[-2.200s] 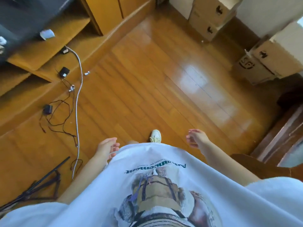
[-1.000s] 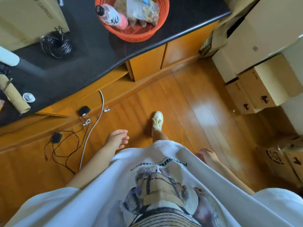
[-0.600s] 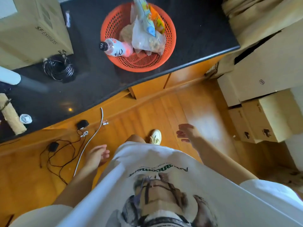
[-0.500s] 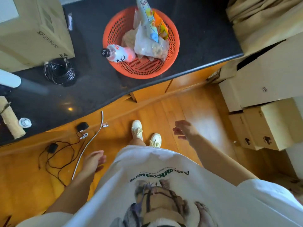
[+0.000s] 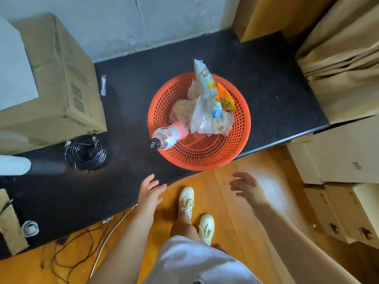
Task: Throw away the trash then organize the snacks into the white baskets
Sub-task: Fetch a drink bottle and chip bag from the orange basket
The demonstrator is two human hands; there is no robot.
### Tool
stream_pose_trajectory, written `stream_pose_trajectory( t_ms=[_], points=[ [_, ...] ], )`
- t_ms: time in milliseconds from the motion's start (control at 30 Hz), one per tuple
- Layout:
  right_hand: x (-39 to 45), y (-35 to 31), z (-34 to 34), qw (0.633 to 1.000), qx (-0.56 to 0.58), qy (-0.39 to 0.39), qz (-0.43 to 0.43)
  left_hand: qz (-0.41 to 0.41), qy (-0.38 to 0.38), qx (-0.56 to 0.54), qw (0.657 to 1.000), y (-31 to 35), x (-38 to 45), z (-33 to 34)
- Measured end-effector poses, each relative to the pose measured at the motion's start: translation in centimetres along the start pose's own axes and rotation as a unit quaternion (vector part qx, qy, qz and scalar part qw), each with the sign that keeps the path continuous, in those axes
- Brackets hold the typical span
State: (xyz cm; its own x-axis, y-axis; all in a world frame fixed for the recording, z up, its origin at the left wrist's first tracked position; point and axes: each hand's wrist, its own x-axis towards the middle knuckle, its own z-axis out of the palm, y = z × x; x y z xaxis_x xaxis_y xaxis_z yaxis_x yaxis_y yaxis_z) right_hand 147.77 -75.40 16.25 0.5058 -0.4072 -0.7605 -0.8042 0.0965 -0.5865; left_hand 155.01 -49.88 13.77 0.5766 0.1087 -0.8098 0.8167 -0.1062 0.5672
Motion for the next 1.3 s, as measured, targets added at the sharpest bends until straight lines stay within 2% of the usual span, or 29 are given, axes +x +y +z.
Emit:
stream_pose_trajectory(
  t_ms=[100, 200, 367, 500, 700, 800, 933, 1067, 1133, 1300],
  points=[
    [3.6, -4.5, 1.6, 0.996, -0.005, 0.043, -0.082, 0.093, -0.012, 0.018, 0.995, 2.8, 2.6, 2.2],
    [7.0, -9.2, 3.2, 0.985, -0.019, 0.090, -0.146, 0.161, 0.009, 0.039, 0.986, 4.6, 4.7, 3.7],
    [11.5, -14.9, 4.9, 0.966, -0.091, 0.119, -0.213, 0.178, 0.001, 0.015, 0.984, 6.0, 6.4, 4.8],
    [13.8, -16.4, 5.7, 0.965, -0.130, 0.120, -0.194, 0.218, -0.003, 0.021, 0.976, 6.7, 6.8, 5.2],
    [15.1, -16.9, 6.5, 0.962, -0.175, 0.123, -0.168, 0.182, 0.009, 0.036, 0.983, 7.2, 7.3, 5.2],
    [15.0, -16.9, 6.4, 0.969, -0.170, 0.108, -0.140, 0.201, 0.011, 0.053, 0.978, 7.5, 7.6, 5.2],
    [14.2, -16.5, 6.0, 0.980, -0.139, 0.095, -0.110, 0.208, 0.017, 0.046, 0.977, 8.1, 7.4, 5.7],
    [12.4, -15.6, 5.6, 0.991, -0.034, 0.072, -0.111, 0.236, 0.050, 0.044, 0.969, 9.7, 6.4, 7.1],
    [11.1, -14.9, 5.2, 0.991, 0.022, 0.065, -0.119, 0.216, 0.052, 0.054, 0.973, 10.4, 5.9, 7.6],
    [6.7, -13.2, 3.9, 0.982, 0.165, 0.029, -0.090, 0.256, 0.013, 0.044, 0.966, 11.6, 3.5, 7.9]
  ],
)
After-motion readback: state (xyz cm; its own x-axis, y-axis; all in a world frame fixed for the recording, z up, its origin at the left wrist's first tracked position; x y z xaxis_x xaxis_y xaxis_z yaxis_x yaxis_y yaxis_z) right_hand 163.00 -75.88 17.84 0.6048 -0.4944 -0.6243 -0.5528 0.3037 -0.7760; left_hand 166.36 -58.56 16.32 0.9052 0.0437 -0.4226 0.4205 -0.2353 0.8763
